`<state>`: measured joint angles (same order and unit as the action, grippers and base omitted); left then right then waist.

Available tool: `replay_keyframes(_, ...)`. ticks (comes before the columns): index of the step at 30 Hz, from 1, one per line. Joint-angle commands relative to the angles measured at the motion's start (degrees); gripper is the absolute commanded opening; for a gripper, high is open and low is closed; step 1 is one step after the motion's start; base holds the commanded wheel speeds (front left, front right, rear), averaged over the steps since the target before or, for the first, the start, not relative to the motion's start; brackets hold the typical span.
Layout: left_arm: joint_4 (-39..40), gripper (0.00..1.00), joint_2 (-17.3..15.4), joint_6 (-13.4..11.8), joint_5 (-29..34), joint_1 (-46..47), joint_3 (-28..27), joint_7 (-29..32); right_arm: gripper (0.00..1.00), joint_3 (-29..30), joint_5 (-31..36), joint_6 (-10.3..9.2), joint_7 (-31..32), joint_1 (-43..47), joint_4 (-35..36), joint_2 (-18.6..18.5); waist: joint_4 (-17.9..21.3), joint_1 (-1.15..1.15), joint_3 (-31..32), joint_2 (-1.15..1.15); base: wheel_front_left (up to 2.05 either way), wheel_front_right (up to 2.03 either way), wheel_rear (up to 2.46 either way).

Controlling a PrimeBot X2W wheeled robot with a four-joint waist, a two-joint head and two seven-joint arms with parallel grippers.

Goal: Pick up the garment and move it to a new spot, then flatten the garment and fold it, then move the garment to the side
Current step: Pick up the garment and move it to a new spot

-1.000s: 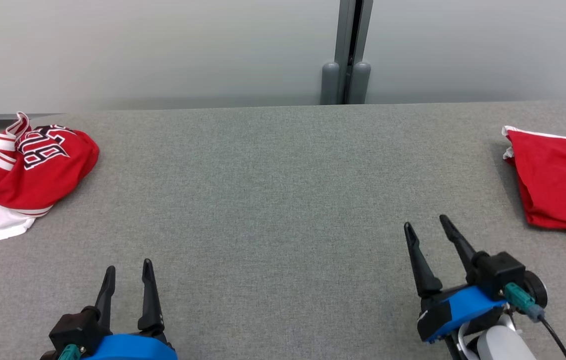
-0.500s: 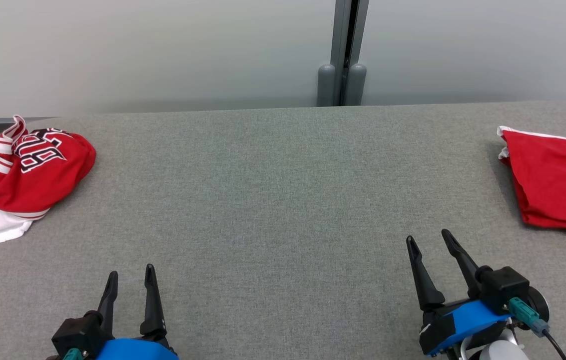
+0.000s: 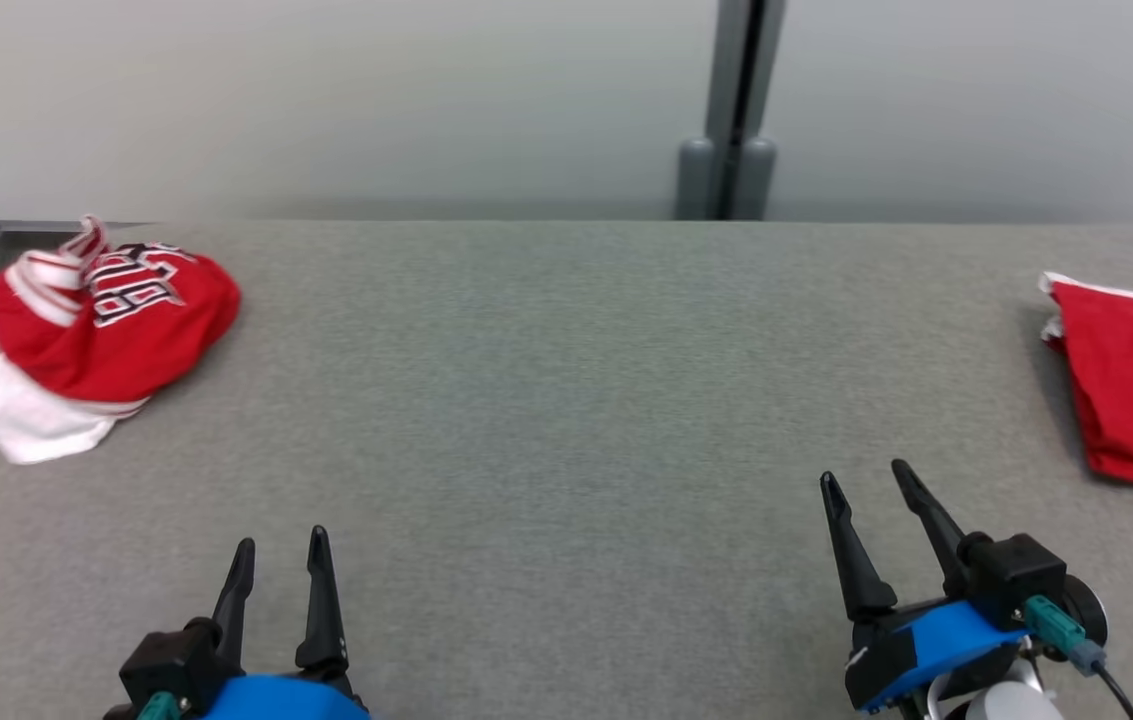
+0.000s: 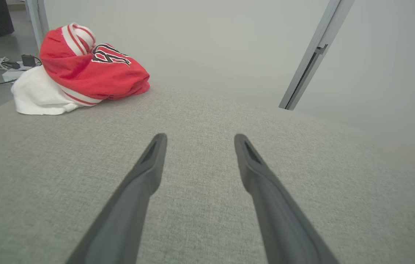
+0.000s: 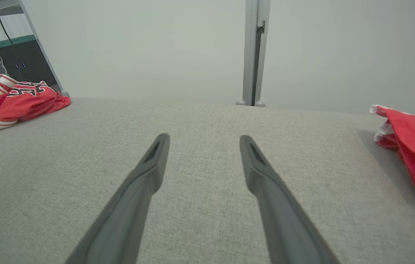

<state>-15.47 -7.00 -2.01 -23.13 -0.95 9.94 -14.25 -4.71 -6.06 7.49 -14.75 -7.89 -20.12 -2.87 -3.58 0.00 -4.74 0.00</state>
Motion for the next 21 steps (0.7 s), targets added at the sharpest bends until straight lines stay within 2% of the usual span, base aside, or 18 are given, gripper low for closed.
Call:
replay_keyframes(1, -0.03, 1.00, -0.17, -0.07, 0.07, 0.89, 0.04, -0.04, 1.00, 0.01, 0.37, 0.01, 0.13, 0.62, 0.48, -0.04, -1.91, 0.00, -0.27, 0.00, 0.00, 0.00, 0.00)
replay_keyframes(15, 1.28, 1.00, -1.11, -0.91, -0.63, -1.27, -0.85, -0.33, 1.00, -1.43, -0.02, 0.01, 1.35, 1.84, 1.72, -0.07, -21.85, 0.00, 1.28, 0.00, 0.00, 0.00, 0.00)
replay_keyframes(21, 2.28, 1.00, -1.77, -1.58, -0.99, -2.84, -1.19, 0.01, 1.00, -3.44, -1.12, 0.01, 1.52, 2.36, 1.64, -0.07, -26.57, 0.00, 2.65, 0.00, 0.00, 0.00, 0.00)
